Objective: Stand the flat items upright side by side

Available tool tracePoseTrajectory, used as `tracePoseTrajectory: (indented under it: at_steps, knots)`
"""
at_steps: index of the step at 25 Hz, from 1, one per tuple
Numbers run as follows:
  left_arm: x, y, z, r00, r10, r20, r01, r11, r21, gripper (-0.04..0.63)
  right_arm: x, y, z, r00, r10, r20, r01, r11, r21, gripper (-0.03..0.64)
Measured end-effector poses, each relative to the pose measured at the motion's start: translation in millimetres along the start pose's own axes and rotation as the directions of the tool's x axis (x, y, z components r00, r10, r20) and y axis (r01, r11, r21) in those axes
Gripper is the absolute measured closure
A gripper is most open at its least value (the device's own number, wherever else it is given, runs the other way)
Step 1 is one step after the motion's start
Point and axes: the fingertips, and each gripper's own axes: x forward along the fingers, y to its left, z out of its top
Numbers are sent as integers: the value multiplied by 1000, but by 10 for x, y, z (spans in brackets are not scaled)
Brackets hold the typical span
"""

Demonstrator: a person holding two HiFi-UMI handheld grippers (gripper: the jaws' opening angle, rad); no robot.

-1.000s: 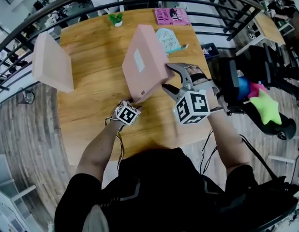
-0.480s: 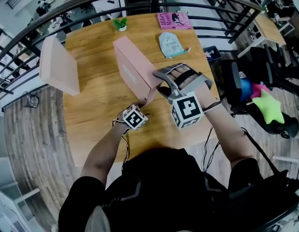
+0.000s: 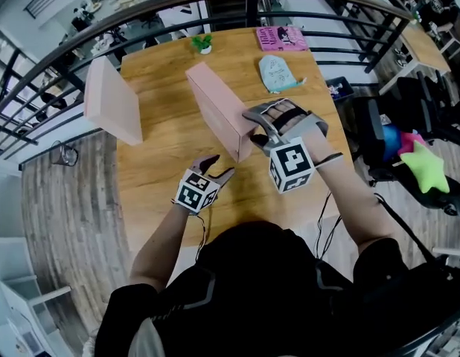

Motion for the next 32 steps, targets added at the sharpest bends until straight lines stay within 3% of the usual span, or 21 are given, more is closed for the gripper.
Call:
tracePoseTrajectory:
  at_steps: [2,4,6,7,8,10,13,16,17,18,22,27,30,32]
  knots:
    - [-345,136,241,989,100,113,-98,995,-27,350,-19,-21,37,1000,-5,11,4,998,59,302]
    - [-702,253,425,961,182,208,-168,982,-86,353,-68,-83,93,999,-27,44,19,986,165,293]
    - [-1008,323,543,931,241,274,-208,967,-145,353,-178,-178,103,993,-73,92,39,944,326,278]
    - [-1148,354,575,915,274,296,-232,958,-168,353,-244,-221,94,988,-100,118,40,903,427,271]
    - [-1289,395,596,897,314,311,-266,946,-188,353,-300,-255,83,982,-127,142,32,845,534,264]
    - [-1574,493,635,848,413,333,-363,909,-205,354,-358,-264,46,970,-176,166,1,690,724,247]
    - [-1876,534,726,786,508,351,-476,861,-179,356,-298,-99,-20,968,-196,154,-41,484,874,247]
    - [-2023,442,798,775,513,369,-473,858,-200,357,-177,79,-35,958,-224,177,-117,260,959,232]
    - [-2054,407,808,777,510,369,-470,860,-201,357,-132,109,-55,957,-240,163,-114,202,973,232]
    - [-2081,380,814,776,514,365,-480,857,-186,357,-78,136,-69,958,-249,145,-104,170,980,232]
    - [-2135,305,844,757,552,348,-545,829,-130,357,103,207,-10,960,-229,160,-134,124,983,232]
    - [-2267,335,783,772,524,360,-465,851,-243,357,260,204,14,962,-222,158,-140,94,986,252]
    - [-2384,429,725,754,561,340,-516,828,-222,360,331,210,-34,966,-216,143,-131,68,989,299]
    - [-2442,459,696,747,568,346,-510,823,-249,362,342,207,-62,967,-216,138,-127,61,990,319]
